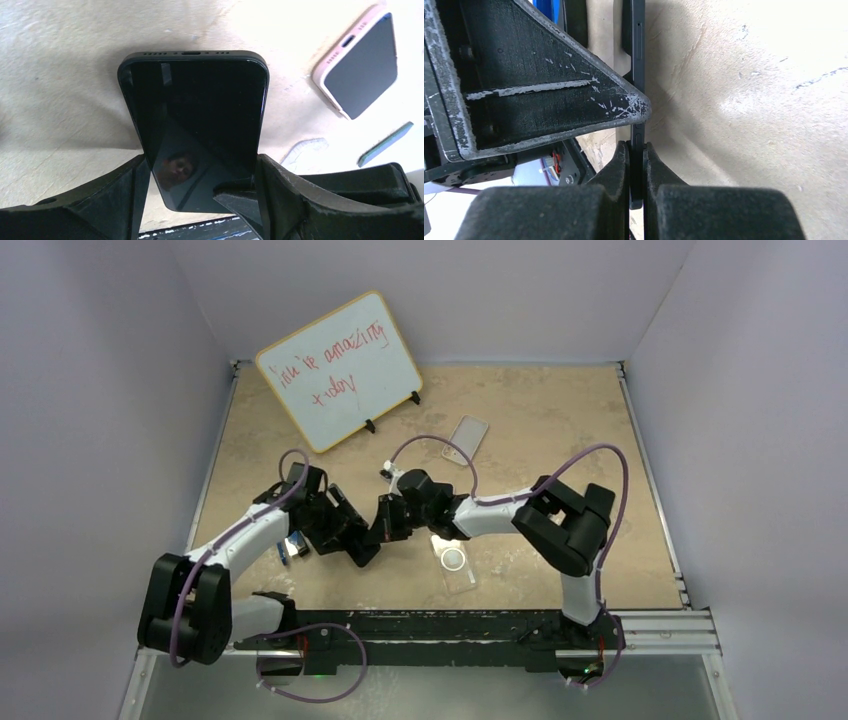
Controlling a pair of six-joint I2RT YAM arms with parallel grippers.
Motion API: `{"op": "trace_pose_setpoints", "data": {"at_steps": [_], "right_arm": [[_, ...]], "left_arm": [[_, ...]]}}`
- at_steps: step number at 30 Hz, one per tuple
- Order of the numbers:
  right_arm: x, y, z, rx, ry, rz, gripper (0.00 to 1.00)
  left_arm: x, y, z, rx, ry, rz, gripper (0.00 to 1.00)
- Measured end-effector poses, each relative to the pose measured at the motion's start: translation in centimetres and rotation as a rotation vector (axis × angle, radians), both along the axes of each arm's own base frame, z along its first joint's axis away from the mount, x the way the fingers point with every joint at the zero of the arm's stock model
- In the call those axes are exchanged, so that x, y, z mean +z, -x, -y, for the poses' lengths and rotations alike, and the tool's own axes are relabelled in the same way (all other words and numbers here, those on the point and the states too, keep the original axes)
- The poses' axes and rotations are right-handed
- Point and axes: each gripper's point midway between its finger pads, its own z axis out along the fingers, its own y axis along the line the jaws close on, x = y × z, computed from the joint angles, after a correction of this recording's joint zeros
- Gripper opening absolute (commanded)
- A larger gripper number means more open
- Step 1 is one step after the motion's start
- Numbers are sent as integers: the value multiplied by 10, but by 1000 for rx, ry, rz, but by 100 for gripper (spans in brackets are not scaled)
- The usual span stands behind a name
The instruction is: Put the phone into the phone case
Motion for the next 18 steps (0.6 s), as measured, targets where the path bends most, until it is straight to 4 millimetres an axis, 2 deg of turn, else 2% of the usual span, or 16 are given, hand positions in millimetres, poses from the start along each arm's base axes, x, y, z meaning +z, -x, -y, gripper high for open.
{"op": "trace_pose_setpoints", "data": {"at_steps": [2,3,7,11,13,16,18], "right_arm": [[4,-3,3,-11,-8,1,0],[7,-3,5,-13,-11,4,0],[23,3,20,-30,-14,41,0],[27,12,45,-63,31,52,0],[30,16,62,-91,60,63,0],[40,21,90,-145,89,94,0],[48,25,107,-180,99,115,0]], "left_arm": [[4,-4,3,-28,14,36,75],[7,-5,4,-41,22,53,80],[34,-8,15,-116,86,172,90],[78,-16,26,-191,155,381,93],[92,-18,27,-218,167,455,93],[108,-17,32,-272,185,538,88],[110,-17,35,-310,197,563,85]]}}
